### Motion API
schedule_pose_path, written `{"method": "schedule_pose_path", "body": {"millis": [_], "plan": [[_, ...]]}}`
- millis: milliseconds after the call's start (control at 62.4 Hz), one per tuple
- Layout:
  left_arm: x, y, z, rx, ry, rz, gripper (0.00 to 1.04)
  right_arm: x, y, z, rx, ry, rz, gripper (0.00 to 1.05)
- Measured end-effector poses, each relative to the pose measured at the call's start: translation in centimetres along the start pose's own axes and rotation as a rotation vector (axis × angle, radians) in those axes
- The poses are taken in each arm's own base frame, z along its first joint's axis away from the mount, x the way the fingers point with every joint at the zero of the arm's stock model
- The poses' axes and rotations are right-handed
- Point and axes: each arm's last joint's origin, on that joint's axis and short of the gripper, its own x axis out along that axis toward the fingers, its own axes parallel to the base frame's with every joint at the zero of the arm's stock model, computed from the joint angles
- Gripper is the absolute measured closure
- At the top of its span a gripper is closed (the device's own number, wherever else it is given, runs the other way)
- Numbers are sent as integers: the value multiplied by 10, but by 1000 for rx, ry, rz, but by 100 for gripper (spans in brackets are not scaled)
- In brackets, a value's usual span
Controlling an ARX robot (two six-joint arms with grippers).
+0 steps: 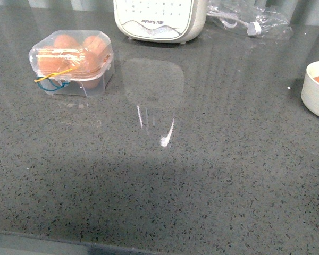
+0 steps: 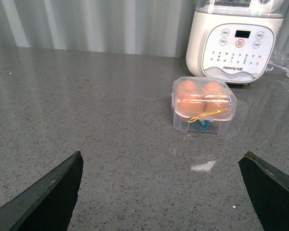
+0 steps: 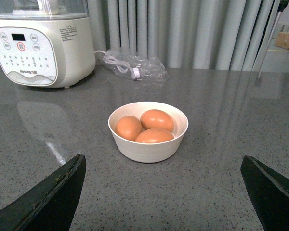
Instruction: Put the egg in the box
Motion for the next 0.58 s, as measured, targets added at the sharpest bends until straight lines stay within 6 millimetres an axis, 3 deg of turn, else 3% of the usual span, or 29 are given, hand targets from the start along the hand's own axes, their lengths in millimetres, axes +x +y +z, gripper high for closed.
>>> {"method": "schedule_pose_path", "body": {"millis": [577], "plan": [[0,0,0,0,0,0,7,0,0,0,0,0,0,7]]}}
